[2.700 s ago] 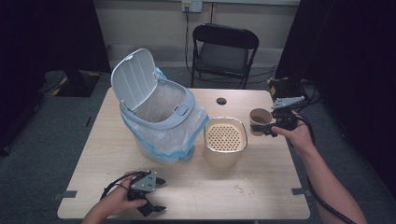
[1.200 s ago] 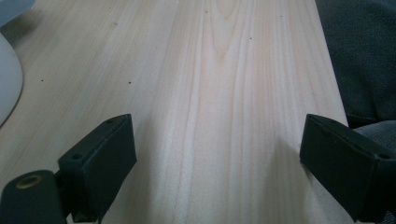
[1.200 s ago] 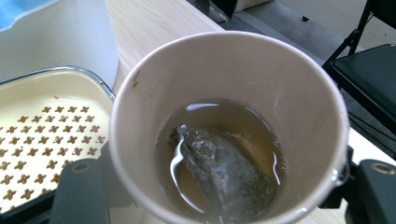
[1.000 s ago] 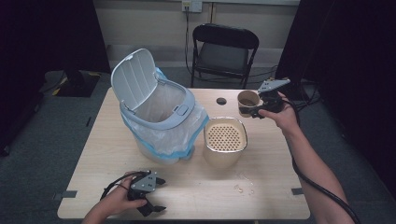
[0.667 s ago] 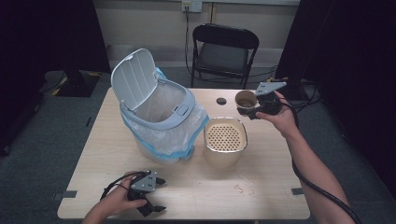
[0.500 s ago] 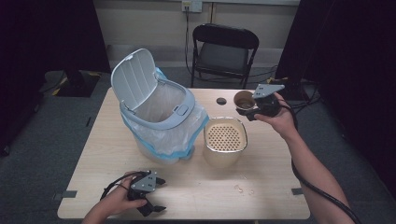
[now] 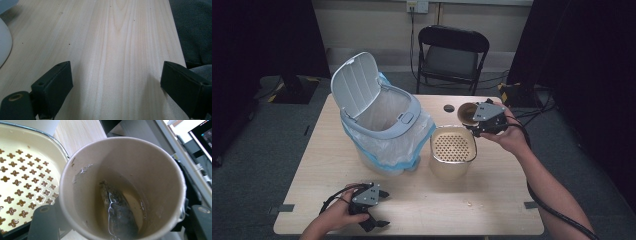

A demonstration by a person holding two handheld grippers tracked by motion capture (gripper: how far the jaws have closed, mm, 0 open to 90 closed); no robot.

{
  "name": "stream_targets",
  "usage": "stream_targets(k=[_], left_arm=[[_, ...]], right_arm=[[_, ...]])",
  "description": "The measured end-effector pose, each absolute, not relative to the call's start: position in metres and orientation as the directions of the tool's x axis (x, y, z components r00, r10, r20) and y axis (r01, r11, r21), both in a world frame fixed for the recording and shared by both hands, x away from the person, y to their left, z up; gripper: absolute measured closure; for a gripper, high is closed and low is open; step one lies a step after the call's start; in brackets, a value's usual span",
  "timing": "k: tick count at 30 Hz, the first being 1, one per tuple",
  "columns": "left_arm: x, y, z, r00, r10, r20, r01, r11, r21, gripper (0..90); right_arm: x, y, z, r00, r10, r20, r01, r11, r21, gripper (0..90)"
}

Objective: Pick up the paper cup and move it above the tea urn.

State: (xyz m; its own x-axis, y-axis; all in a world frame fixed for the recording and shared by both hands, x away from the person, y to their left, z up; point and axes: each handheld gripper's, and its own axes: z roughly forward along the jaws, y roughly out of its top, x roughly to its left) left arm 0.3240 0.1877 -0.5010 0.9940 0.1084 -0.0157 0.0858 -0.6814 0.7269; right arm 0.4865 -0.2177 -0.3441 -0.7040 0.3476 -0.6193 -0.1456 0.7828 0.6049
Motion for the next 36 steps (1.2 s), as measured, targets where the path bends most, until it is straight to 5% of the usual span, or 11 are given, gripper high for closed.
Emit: stream_targets(k=[8,15,18,27,31,34,36], left_arm=[[0.324,0.188,-0.501,0.994,0.109,-0.016,0.087,-0.685,0.724,10.0],[0.324,0.188,-0.501,0.994,0.109,-0.015,0.086,-0.685,0.723,10.0],[0.324,0.188,-0.501,0.994,0.109,-0.016,0.087,-0.685,0.723,10.0],[0.324,0.188,-0.501,0.994,0.108,-0.015,0.085,-0.685,0.724,9.9],[0.324,0.188,-0.501,0.994,0.112,-0.015,0.087,-0.683,0.726,9.9],[0.324,0.188,-0.501,0.994,0.112,-0.014,0.087,-0.684,0.724,9.9],[0.324,0.188,-0.501,0.994,0.11,-0.014,0.086,-0.686,0.722,9.9]], right_arm=[[0.47,-0.202,-0.346,-0.587,0.186,-0.788,-0.233,0.894,0.384,29.6],[0.456,-0.187,-0.354,-0.394,-0.057,-0.917,-0.295,0.953,0.068,29.8],[0.453,-0.183,-0.354,-0.331,-0.116,-0.936,-0.312,0.95,-0.007,29.9],[0.438,-0.17,-0.363,0.044,-0.454,-0.89,-0.295,0.845,-0.446,29.9],[0.438,-0.169,-0.365,0.098,-0.487,-0.868,-0.256,0.83,-0.495,29.8],[0.439,-0.169,-0.36,0.022,-0.4,-0.916,-0.275,0.879,-0.39,29.6],[0.441,-0.172,-0.352,-0.115,-0.257,-0.96,-0.283,0.934,-0.216,29.5]])
